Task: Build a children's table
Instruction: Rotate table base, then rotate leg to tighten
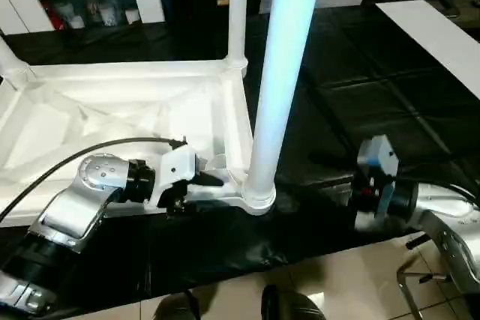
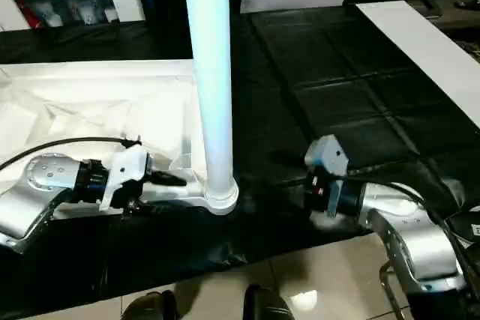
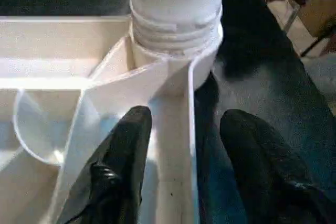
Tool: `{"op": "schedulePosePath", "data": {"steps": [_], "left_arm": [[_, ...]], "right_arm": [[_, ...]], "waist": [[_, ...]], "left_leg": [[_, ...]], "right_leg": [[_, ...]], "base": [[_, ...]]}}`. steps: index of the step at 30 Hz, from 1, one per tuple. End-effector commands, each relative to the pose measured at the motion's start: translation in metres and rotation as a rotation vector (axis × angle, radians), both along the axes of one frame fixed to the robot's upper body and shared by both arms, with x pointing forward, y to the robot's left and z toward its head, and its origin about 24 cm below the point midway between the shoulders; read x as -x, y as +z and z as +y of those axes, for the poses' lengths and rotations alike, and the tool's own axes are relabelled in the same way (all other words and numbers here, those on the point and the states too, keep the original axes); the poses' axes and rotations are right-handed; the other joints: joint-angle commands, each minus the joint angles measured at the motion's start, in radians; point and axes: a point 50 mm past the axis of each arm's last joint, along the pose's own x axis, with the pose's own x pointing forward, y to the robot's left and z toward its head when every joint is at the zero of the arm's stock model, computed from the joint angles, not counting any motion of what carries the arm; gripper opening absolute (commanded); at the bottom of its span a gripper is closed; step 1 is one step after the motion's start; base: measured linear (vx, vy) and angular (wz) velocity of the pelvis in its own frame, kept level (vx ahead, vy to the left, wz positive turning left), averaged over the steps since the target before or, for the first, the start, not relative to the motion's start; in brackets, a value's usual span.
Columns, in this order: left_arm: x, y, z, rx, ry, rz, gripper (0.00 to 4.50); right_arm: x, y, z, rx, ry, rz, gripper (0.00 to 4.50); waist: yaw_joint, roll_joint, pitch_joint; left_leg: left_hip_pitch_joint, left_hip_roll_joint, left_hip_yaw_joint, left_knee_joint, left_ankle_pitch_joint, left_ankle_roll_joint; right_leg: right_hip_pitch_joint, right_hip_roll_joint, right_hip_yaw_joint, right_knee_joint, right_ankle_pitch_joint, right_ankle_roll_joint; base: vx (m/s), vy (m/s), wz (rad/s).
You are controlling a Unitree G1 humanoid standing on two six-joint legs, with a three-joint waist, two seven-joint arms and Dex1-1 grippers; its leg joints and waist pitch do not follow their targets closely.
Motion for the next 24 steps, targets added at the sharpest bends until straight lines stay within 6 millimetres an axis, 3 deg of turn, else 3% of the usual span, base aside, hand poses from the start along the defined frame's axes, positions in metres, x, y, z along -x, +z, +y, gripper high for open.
{"op": "schedulePosePath", "data": {"steps": [1,4,17,24], "left_arm": [[0.0,-0.001,0.0,-0.024,-0.017,0.0,2.11],[0.0,-0.002,0.001,-0.022,-0.012,0.0,1.99],[-0.009,-0.008,0.006,-0.061,0.003,-0.016,0.73],[-0.009,-0.014,0.008,-0.12,-0.029,-0.01,0.18]], "right_arm": [[0.005,0.002,0.0,0.005,0.025,0.011,4.5],[0.006,0.002,0.001,0.005,0.03,0.02,4.5],[0.007,0.001,0.006,0.001,0.044,0.033,4.5],[0.006,0.002,0.007,0.001,0.046,0.03,4.5]], "waist": [[0.007,0.003,-0.088],[0.01,0.002,-0.088],[0.012,-0.002,-0.085],[0.012,-0.003,-0.079]], "left_leg": [[0.012,0.026,-0.008,-0.06,-0.247,0.047],[0.013,0.025,-0.008,-0.06,-0.25,0.046],[0.012,0.023,-0.011,-0.061,-0.268,0.042],[0.017,0.02,-0.013,-0.061,-0.301,0.037]], "right_leg": [[0.06,-0.065,0.043,-0.085,-0.433,-0.151],[0.059,-0.064,0.042,-0.085,-0.438,-0.15],[0.054,-0.066,0.039,-0.095,-0.524,-0.108],[0.047,-0.069,0.035,-0.11,-0.631,-0.069]], "base": [[0.0,0.0,0.0],[0.0,0.0,0.0],[0.0,0.0,0.0],[0.0,0.0,0.0]]}}
